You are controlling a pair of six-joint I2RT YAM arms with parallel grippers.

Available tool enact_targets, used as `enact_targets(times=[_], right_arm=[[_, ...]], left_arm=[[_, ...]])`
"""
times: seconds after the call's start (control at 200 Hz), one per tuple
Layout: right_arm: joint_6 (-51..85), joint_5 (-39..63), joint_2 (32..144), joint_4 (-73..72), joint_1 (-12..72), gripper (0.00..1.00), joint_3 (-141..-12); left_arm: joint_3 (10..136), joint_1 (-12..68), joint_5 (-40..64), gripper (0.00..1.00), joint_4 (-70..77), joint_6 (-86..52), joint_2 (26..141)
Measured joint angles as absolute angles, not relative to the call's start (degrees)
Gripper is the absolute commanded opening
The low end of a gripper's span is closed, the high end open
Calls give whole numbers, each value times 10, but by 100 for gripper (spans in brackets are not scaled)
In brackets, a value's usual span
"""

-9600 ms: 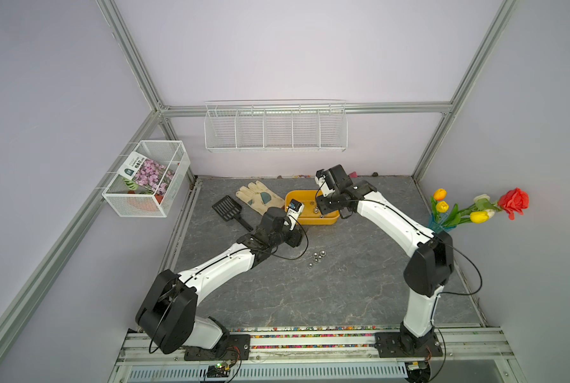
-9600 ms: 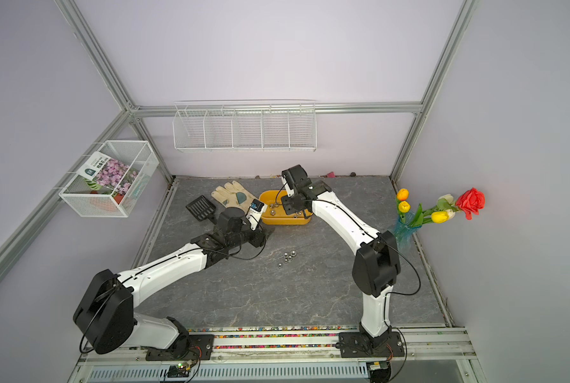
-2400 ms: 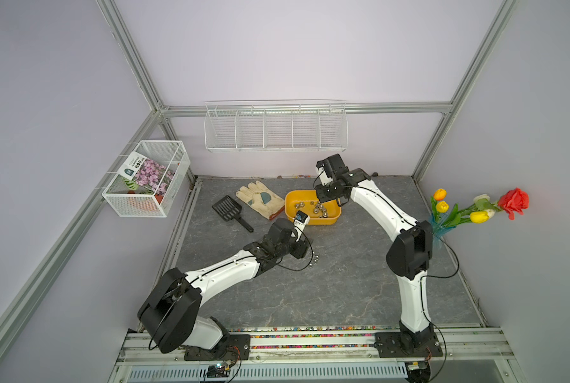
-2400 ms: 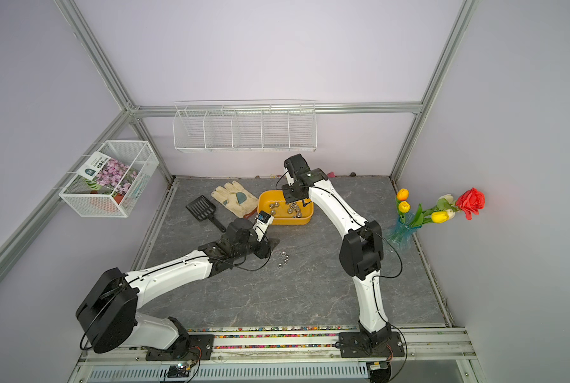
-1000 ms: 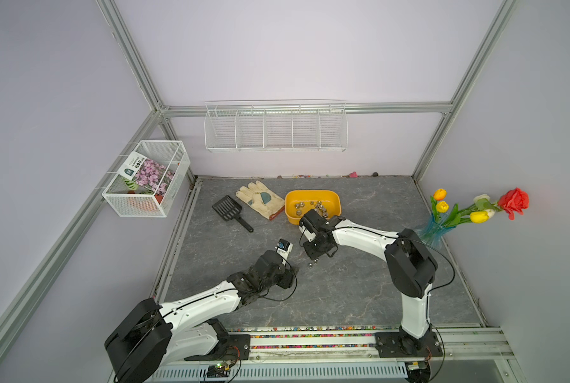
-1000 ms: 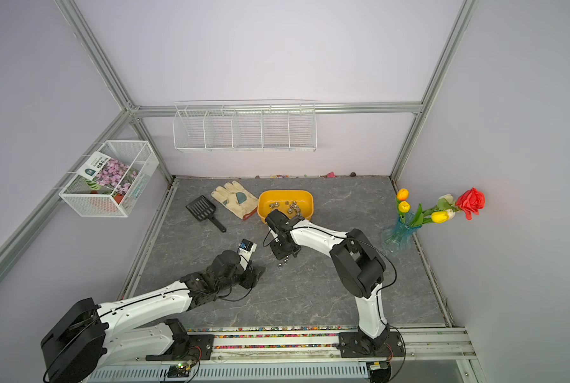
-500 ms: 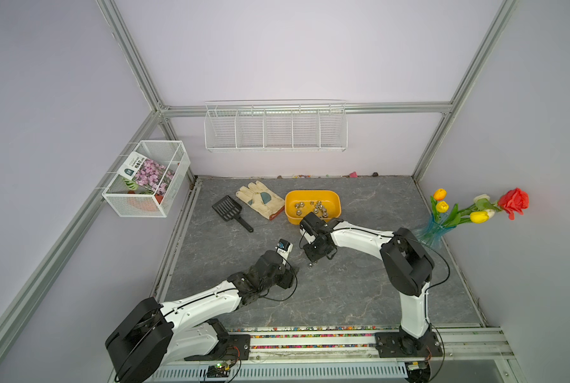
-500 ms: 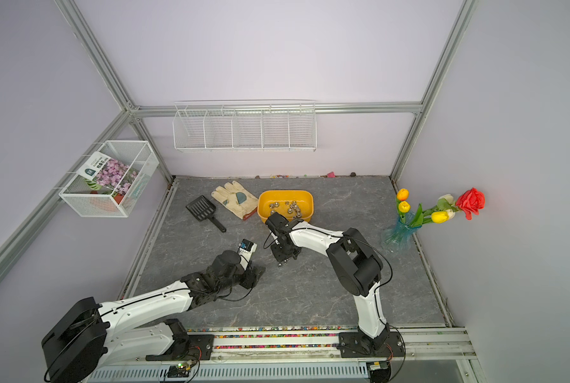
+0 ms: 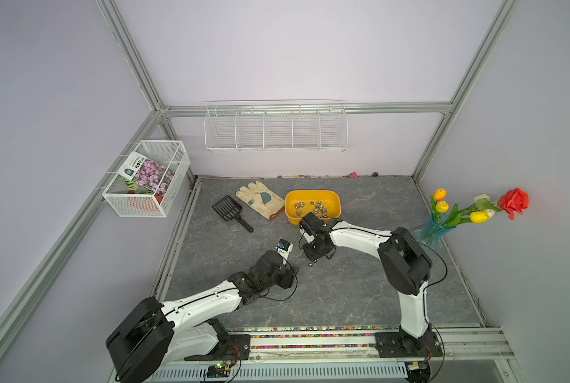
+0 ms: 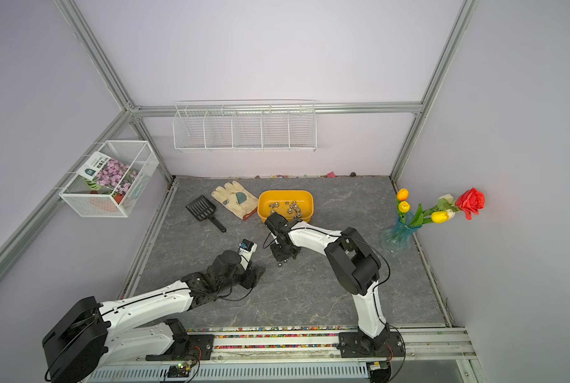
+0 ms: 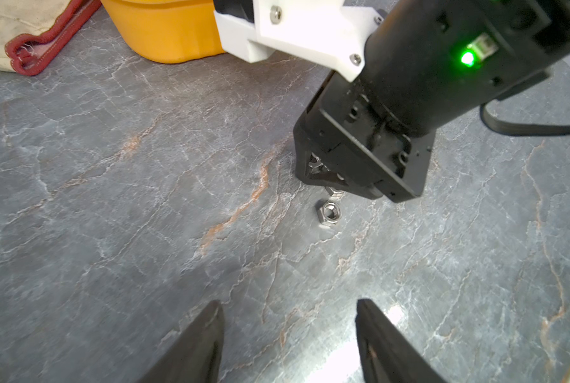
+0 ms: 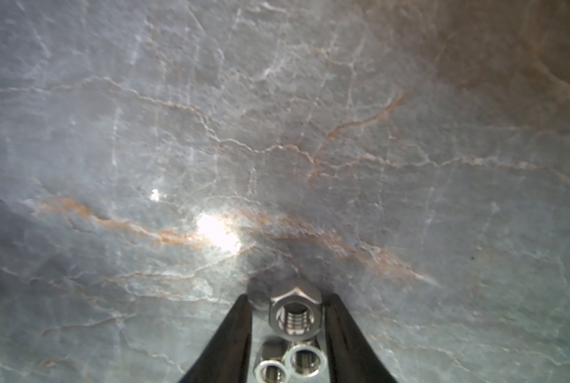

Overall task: Put the nuts on the desktop into the storage box
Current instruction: Pick up the nut from the center of the board, then place the nut in the storage box.

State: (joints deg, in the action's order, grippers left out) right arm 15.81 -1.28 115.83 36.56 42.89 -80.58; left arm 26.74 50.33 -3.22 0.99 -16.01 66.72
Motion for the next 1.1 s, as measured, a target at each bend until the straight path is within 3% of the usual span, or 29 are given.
enact_targets(times=[0.275, 1.099], right_arm=[[161, -23, 1159, 365, 429, 20, -806], [151, -46, 1156, 421, 368, 20, -956]], left_arm=[[267, 503, -32, 66, 10, -160, 667], [358, 503, -56, 66, 83, -60, 745]])
